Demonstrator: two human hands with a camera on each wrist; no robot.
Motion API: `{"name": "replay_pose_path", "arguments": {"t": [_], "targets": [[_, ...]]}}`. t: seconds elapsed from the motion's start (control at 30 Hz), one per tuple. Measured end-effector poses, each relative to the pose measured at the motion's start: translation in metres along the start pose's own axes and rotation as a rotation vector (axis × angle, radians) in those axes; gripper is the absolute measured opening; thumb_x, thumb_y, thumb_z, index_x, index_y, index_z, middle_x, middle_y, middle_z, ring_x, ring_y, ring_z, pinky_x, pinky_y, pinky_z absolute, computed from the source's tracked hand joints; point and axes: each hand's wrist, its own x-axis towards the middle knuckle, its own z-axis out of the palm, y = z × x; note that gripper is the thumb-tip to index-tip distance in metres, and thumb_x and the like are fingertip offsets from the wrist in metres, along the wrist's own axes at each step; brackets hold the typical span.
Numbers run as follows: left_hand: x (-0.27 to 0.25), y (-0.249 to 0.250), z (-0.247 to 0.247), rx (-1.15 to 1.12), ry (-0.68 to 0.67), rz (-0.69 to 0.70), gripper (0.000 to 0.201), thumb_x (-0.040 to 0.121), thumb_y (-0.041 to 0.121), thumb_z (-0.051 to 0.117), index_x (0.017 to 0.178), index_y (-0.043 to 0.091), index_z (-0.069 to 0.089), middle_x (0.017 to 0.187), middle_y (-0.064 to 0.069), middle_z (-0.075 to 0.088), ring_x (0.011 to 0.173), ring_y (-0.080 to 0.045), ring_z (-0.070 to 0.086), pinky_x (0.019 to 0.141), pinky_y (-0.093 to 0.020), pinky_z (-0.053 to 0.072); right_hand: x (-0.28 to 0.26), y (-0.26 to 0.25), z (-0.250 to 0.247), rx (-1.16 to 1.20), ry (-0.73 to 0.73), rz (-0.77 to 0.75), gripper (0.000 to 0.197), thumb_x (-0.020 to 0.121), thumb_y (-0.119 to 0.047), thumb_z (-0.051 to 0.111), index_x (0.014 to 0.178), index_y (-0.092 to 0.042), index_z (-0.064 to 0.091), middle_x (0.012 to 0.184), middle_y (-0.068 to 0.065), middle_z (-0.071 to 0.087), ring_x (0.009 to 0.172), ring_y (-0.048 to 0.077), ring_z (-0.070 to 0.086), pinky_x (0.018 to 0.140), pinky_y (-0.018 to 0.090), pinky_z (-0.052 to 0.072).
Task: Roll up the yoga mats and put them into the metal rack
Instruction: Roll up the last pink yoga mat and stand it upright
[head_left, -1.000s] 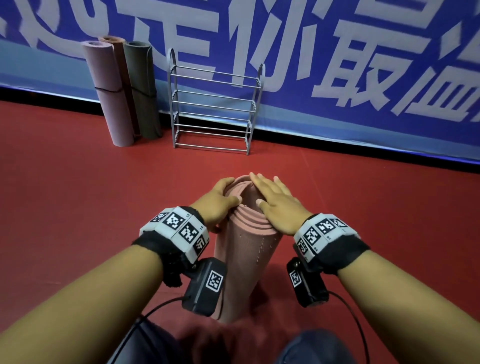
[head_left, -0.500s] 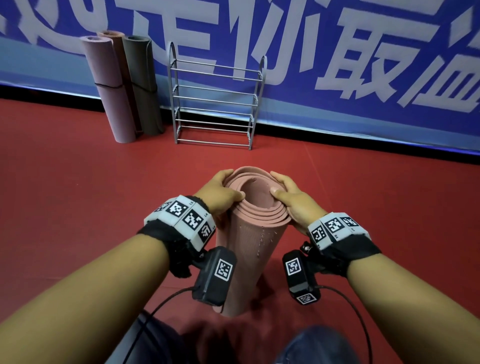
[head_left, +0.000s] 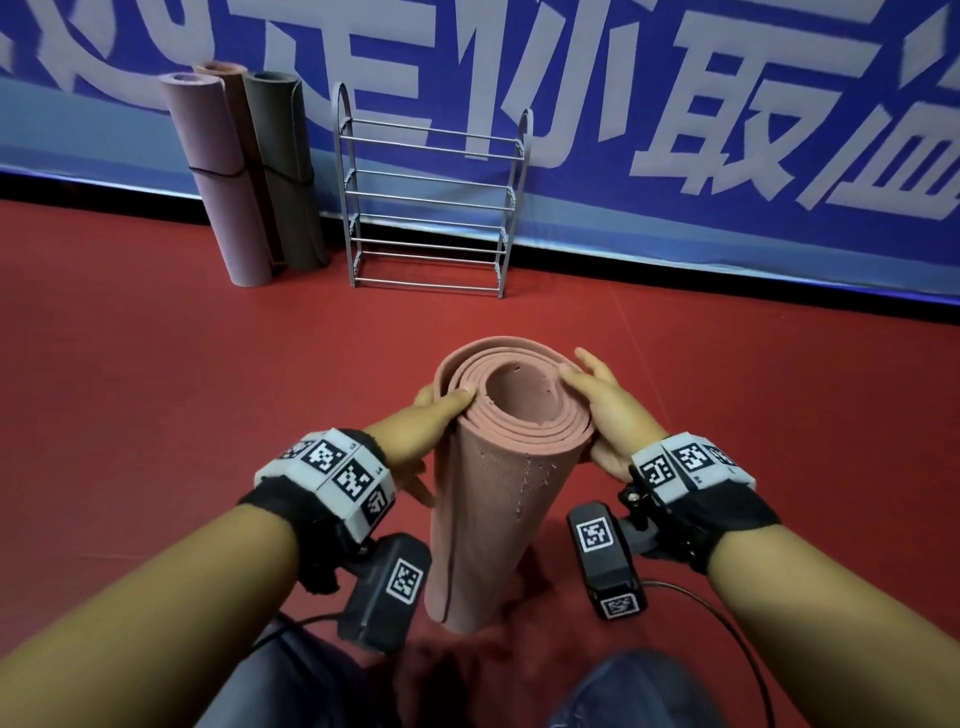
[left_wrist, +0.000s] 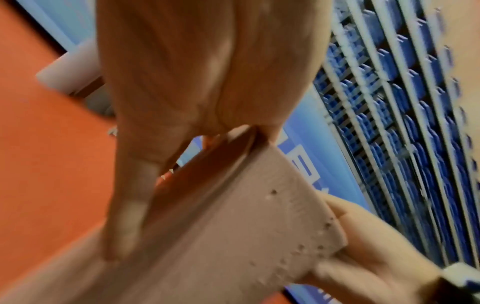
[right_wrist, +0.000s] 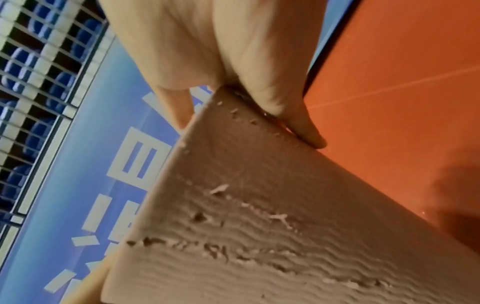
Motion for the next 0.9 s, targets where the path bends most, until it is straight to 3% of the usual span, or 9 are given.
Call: {"name": "replay_pose_path", "arguments": {"t": [0.07,0.17,0.3,0.47,0.53,0.63,0.7,0.8,0.9], "targets": [[-0.001,-0.005,0.008,-0.052,-0.014,0.013,0.054,0.099,0.059,0.031,0.144,0.03,0.029,0.134,-0.005,0.047,0.095,-0.03,0.055,0.085,-0.061,0.052,0.0,0.002,0.003,-0.059,0.006,-0.02,0.069,0.079,-0.036,0.076,0.14,-0.025,0.043,0.124,0.002,0.063,0.108,0.016,0.064,0.1,0.04,0.049],[0.0,-0.003,0.013,0.002,0.034,0.052,0.058,0.1,0.059,0.019,0.145,0.026,0.031,0.112,-0.001,0.055,0.083,-0.025,0.059,0.084,-0.053,0.055,0.0,0.004,0.012,-0.213,0.151,-0.114,0.052,0.074,-0.009,0.081,0.119,-0.019,0.057,0.113,0.006,0.069,0.105,0.023,0.066,0.098,0.046,0.051],[0.001,0.003,0.003,0.085,0.101,0.042,0.06,0.102,0.056,0.016,0.149,0.022,0.032,0.142,-0.015,0.045,0.12,-0.038,0.05,0.088,-0.055,0.053,0.002,0.002,0.011,-0.269,0.297,-0.163,0.051,0.084,0.001,0.067,0.13,-0.017,0.055,0.123,0.006,0.063,0.111,0.025,0.061,0.101,0.045,0.048],[0.016,-0.001,-0.005,0.43,0.145,0.27,0.043,0.106,0.031,0.026,0.133,0.007,0.049,0.13,-0.019,0.056,0.116,-0.037,0.054,0.098,-0.049,0.048,0.01,-0.003,0.009,-0.231,0.391,-0.193,0.061,0.083,0.005,0.065,0.136,-0.021,0.053,0.132,0.004,0.058,0.114,0.027,0.06,0.098,0.046,0.05],[0.022,-0.009,-0.001,0.522,0.094,0.322,0.042,0.103,0.029,0.029,0.14,0.013,0.041,0.132,-0.016,0.056,0.115,-0.035,0.055,0.099,-0.043,0.046,0.013,-0.003,0.011,-0.218,0.405,-0.18,0.06,0.084,0.005,0.065,0.136,-0.023,0.054,0.132,0.004,0.058,0.114,0.029,0.06,0.096,0.046,0.052],[0.023,-0.018,0.002,0.461,-0.043,0.365,0.078,0.088,0.034,0.042,0.155,0.032,0.001,0.151,-0.006,0.038,0.125,-0.031,0.051,0.105,-0.042,0.043,0.016,0.0,0.01,-0.257,0.36,-0.142,0.06,0.085,0.001,0.065,0.137,-0.023,0.051,0.133,0.005,0.058,0.117,0.027,0.058,0.101,0.046,0.048],[0.021,-0.014,0.004,0.36,-0.099,0.348,0.094,0.079,0.043,0.053,0.153,0.038,-0.005,0.157,0.003,0.027,0.133,-0.024,0.044,0.11,-0.039,0.038,0.017,-0.001,0.008,-0.265,0.308,-0.106,0.06,0.086,-0.003,0.066,0.139,-0.024,0.047,0.134,0.005,0.056,0.117,0.027,0.058,0.101,0.046,0.048],[0.014,0.0,0.005,0.159,-0.014,0.257,0.07,0.078,0.052,0.051,0.14,0.023,0.033,0.113,-0.009,0.056,0.097,-0.027,0.057,0.091,-0.041,0.049,0.016,-0.001,0.007,-0.269,0.272,-0.101,0.058,0.087,-0.007,0.067,0.138,-0.023,0.046,0.133,0.005,0.056,0.117,0.026,0.058,0.102,0.046,0.048],[0.013,0.012,0.0,0.169,0.095,0.204,0.031,0.098,0.041,0.042,0.114,0.014,0.042,0.092,-0.005,0.051,0.082,-0.024,0.052,0.073,-0.035,0.05,0.014,-0.001,0.007,-0.22,0.207,-0.079,0.066,0.085,-0.007,0.068,0.141,-0.026,0.041,0.137,0.009,0.052,0.116,0.03,0.058,0.101,0.049,0.048]]}}
